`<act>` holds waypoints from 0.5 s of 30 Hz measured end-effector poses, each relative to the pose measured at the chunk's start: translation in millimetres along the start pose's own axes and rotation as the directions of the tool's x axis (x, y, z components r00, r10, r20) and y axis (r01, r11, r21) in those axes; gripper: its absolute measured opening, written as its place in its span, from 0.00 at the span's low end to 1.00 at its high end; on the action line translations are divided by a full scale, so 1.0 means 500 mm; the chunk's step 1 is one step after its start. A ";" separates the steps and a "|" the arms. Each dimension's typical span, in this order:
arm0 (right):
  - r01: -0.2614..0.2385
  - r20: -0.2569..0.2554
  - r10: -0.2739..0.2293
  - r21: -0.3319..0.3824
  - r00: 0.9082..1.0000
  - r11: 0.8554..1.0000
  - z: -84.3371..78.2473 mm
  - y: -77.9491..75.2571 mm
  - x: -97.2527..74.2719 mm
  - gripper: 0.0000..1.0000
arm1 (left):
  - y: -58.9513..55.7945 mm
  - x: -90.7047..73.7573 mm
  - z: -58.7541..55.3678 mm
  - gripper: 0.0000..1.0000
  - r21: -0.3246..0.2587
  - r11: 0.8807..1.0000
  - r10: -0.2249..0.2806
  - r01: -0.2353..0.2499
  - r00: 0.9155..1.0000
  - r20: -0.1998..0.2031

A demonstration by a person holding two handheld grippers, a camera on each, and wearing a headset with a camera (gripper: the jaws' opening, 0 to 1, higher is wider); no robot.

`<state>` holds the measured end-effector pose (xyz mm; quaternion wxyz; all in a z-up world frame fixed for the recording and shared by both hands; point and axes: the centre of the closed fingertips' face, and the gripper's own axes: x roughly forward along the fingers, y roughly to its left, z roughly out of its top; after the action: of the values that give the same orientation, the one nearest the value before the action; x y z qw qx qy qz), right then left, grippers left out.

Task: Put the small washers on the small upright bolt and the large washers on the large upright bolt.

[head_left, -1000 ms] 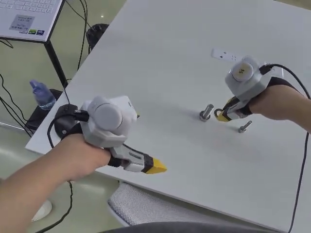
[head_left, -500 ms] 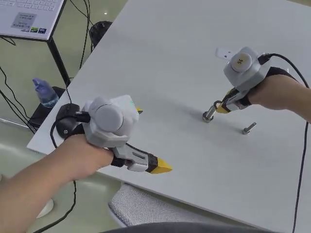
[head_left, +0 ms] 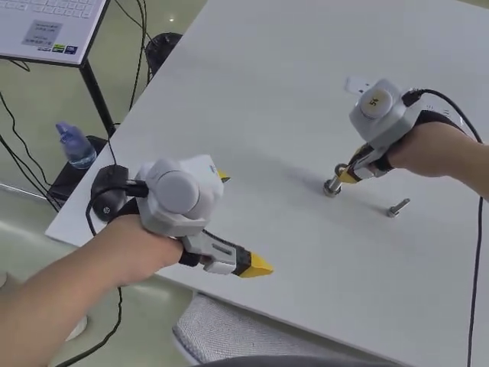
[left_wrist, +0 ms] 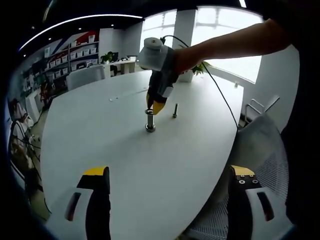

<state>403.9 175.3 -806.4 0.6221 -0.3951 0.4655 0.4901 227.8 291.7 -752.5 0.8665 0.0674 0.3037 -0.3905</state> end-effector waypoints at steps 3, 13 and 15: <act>-0.003 -0.006 0.003 -0.002 1.000 1.000 0.000 0.002 0.003 0.22 | -0.001 -0.001 -0.002 0.98 -0.004 1.000 -0.004 0.004 1.000 -0.003; -0.008 -0.022 0.008 -0.012 1.000 1.000 -0.001 0.013 0.013 0.22 | 0.000 -0.004 -0.008 0.95 -0.017 1.000 0.002 -0.002 1.000 -0.011; -0.008 -0.025 0.007 -0.014 1.000 1.000 -0.002 0.013 0.018 0.22 | 0.001 -0.003 -0.009 0.95 -0.024 1.000 0.002 -0.002 1.000 -0.011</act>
<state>398.1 177.8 -815.4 0.6115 -0.4039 0.4713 0.4906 225.0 294.6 -755.3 0.8660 0.0594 0.3128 -0.3855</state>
